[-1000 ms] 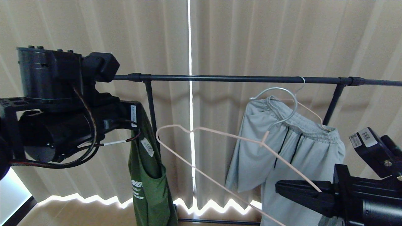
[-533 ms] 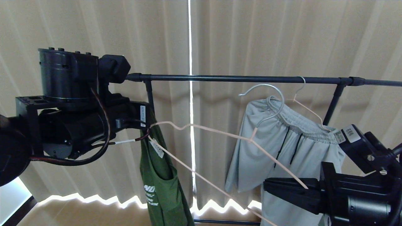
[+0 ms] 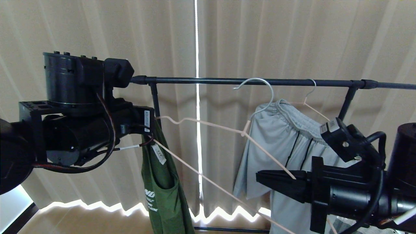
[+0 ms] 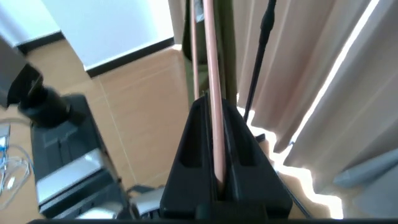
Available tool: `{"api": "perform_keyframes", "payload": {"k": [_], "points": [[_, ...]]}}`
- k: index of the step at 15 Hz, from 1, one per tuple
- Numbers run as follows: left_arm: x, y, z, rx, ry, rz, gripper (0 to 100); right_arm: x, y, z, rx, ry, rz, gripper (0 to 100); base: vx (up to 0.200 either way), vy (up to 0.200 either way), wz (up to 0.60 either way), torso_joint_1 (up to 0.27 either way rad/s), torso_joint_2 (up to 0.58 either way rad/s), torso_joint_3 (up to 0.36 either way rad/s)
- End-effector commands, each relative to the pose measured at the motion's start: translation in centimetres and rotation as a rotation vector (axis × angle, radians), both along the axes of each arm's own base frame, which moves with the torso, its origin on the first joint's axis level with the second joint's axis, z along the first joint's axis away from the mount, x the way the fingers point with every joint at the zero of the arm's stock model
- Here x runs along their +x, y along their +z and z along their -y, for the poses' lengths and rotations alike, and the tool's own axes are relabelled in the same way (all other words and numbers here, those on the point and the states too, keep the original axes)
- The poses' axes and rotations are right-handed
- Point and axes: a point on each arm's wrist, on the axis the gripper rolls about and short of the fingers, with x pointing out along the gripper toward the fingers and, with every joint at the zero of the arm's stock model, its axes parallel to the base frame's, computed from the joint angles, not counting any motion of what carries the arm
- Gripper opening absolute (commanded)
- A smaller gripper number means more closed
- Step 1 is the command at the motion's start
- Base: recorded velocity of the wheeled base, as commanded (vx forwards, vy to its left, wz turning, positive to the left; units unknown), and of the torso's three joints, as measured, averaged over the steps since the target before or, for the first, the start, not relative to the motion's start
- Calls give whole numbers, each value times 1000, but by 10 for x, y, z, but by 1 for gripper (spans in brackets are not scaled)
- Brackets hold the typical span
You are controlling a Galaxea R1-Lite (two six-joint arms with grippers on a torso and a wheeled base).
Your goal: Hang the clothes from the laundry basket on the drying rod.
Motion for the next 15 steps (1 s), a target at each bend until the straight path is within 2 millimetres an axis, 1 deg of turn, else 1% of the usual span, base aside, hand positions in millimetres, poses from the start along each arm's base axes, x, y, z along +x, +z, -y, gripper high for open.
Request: {"api": "perform_keyframes", "payload": {"k": [1, 5, 6, 9, 11, 15], "points": [[1, 1, 1, 0, 5, 3, 0, 13, -12, -11, -28, -36, -47, 0, 0, 0, 0, 0, 0, 0], [12, -5, 5, 22, 65, -1, 0, 4, -13, -28, -5, -28, -116, 0, 0, 0, 0, 0, 0, 0], [12, -4, 5, 22, 70, 0, 0, 5, -13, -31, -1, -60, -124, 0, 0, 0, 0, 0, 0, 0], [11, -5, 5, 28, 79, -4, 0, 14, -16, -37, -26, -162, -111, 0, 0, 0, 0, 0, 0, 0], [10, -7, 4, 47, 115, -3, 0, 21, -16, -43, -22, -186, -112, 0, 0, 0, 0, 0, 0, 0], [1, -8, 18, 47, 61, -5, 0, 30, -15, -53, -8, -187, -115, 0, 0, 0, 0, 0, 0, 0]]}}
